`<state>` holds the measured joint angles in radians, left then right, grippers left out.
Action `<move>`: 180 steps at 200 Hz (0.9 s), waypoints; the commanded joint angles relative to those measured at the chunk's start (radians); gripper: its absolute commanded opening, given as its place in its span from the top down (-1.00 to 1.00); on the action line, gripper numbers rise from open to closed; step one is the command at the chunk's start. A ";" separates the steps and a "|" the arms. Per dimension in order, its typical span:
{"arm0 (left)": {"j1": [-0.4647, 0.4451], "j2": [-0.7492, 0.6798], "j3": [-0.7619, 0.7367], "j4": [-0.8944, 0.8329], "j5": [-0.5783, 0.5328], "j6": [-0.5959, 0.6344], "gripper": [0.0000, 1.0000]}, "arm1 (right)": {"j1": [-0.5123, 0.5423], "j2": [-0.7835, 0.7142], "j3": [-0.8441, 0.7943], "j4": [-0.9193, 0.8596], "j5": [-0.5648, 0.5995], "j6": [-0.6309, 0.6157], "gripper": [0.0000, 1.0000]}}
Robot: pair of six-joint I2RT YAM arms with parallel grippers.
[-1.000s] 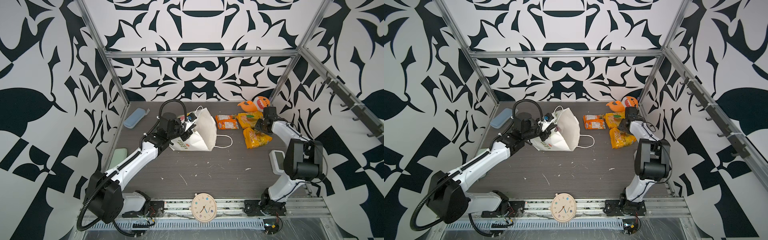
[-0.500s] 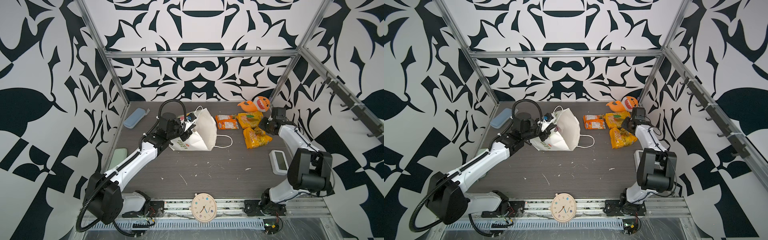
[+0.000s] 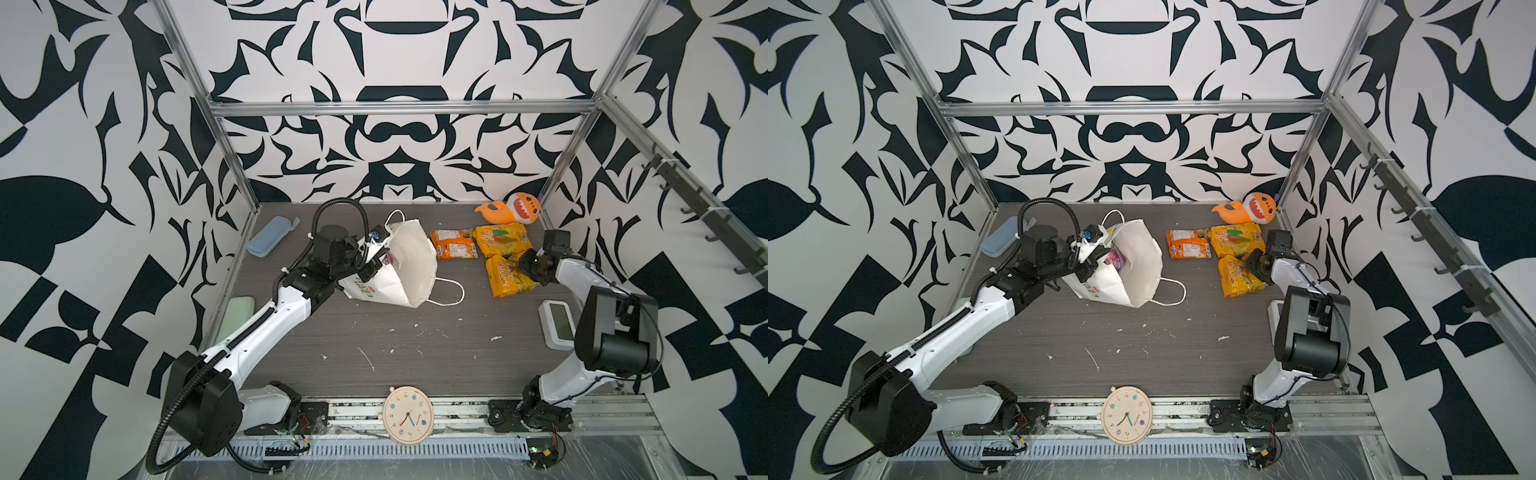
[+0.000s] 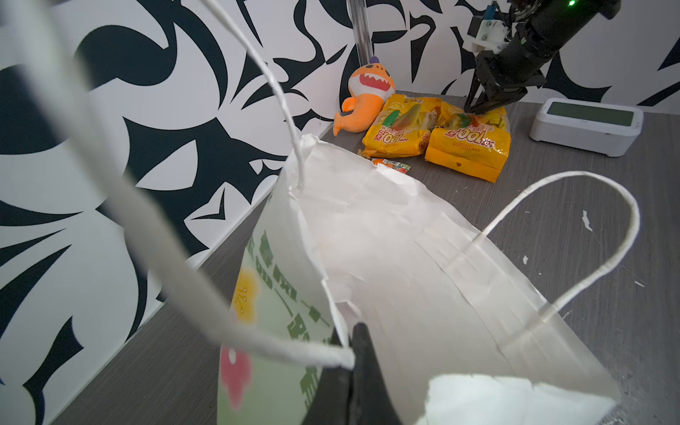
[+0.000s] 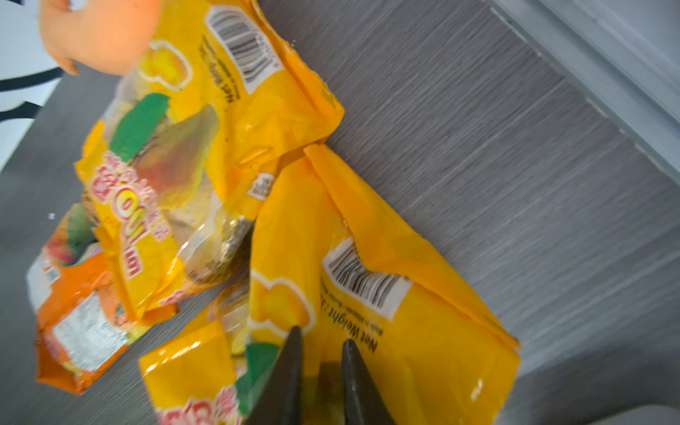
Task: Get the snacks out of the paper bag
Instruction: 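Open the right gripper to release the yellow packet onto the others, then move the right gripper back over the bag opening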
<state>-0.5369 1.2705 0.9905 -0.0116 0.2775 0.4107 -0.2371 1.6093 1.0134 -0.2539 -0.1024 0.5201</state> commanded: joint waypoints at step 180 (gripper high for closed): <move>0.000 -0.019 0.050 -0.054 0.112 0.048 1.00 | 0.117 -0.416 -0.015 0.117 -0.334 -0.107 0.54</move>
<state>-0.5369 1.2488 0.9909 -0.0521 0.3206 0.4229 -0.2104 1.2850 0.9367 -0.2256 -0.2348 0.4900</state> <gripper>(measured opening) 0.040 0.223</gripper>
